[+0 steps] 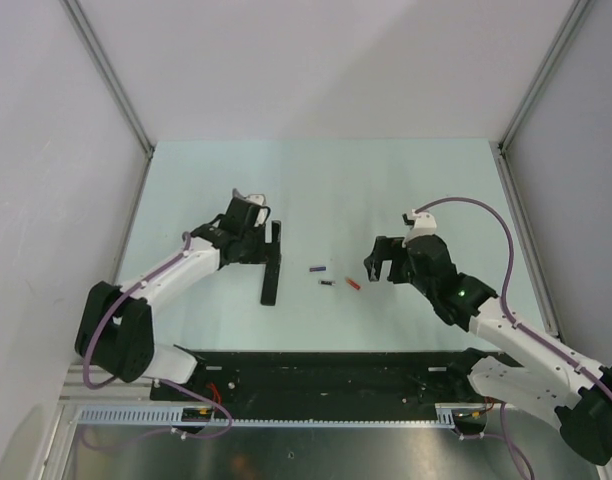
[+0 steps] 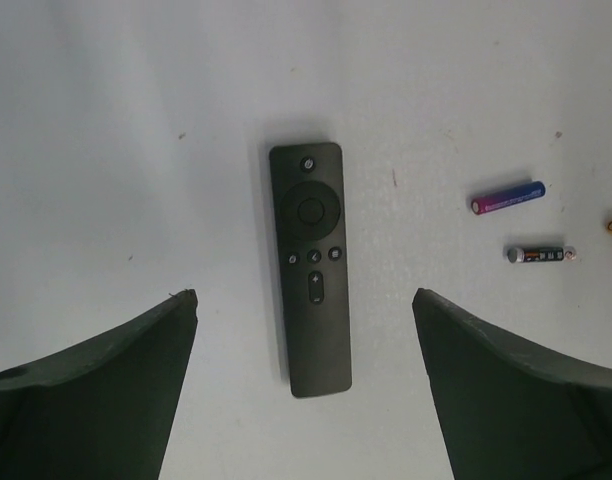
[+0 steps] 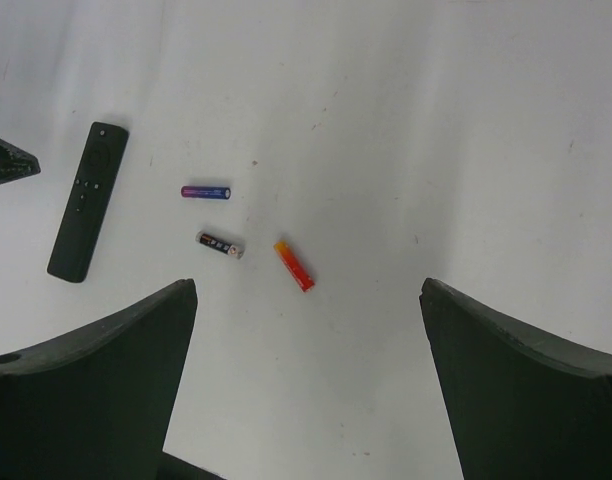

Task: Load the batteries into the remote control

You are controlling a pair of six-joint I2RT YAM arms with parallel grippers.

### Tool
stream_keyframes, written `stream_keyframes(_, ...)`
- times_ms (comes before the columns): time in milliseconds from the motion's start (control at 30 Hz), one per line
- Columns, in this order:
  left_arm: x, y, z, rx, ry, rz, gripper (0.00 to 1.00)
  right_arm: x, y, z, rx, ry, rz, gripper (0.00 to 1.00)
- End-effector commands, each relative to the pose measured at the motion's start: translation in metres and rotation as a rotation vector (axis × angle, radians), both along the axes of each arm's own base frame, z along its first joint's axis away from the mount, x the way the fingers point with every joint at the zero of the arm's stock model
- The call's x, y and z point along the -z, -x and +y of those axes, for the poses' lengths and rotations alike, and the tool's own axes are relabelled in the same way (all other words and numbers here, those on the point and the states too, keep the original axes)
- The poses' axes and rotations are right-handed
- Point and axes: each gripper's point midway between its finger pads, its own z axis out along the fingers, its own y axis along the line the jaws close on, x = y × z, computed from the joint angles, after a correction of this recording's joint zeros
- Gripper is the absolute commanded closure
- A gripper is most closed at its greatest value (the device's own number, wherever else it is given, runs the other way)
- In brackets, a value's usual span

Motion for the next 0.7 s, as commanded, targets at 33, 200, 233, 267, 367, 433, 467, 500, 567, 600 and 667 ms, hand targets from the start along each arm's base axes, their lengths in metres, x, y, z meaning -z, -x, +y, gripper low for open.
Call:
stream_keyframes(33,-0.003,-0.02,-0.016,0.077,-0.037,-0.048,0.15,-0.004,-0.004,0.008,-0.049,-0.041,0.001,0.0)
stream_keyframes(200,0.02,-0.017,-0.014,0.068,-0.102,0.003,0.2,0.001,-0.006,0.008,-0.045,-0.052,0.023,0.0)
stream_keyframes(233,0.021,-0.018,-0.013,0.064,-0.11,0.0,0.2,0.001,-0.006,0.008,-0.047,-0.055,0.024,0.0)
stream_keyframes(267,0.023,-0.018,-0.011,0.058,-0.125,0.005,0.21,0.0,-0.006,0.009,-0.044,-0.061,0.025,0.0)
stream_keyframes(367,0.027,-0.02,-0.006,0.046,-0.152,0.013,0.22,0.0,-0.004,0.01,-0.051,-0.067,0.03,0.0)
stream_keyframes(433,0.035,-0.02,-0.006,0.044,-0.166,0.033,0.24,0.001,-0.004,0.01,-0.054,-0.067,0.033,0.0)
stream_keyframes(467,0.038,-0.02,-0.007,0.047,-0.169,0.042,0.25,0.001,-0.003,0.01,-0.053,-0.066,0.033,0.0)
stream_keyframes(500,0.039,-0.021,-0.009,0.052,-0.168,0.047,0.29,0.001,-0.003,0.01,-0.051,-0.067,0.034,0.0)
stream_keyframes(567,0.048,-0.02,-0.01,0.052,-0.173,0.071,0.32,-0.001,-0.002,0.008,-0.049,-0.07,0.03,0.0)
stream_keyframes(600,0.049,-0.02,-0.011,0.055,-0.177,0.076,0.32,-0.001,-0.001,0.008,-0.051,-0.07,0.029,0.0)
stream_keyframes(667,0.051,-0.019,-0.014,0.06,-0.186,0.077,0.32,-0.002,-0.001,0.008,-0.047,-0.076,0.023,0.0)
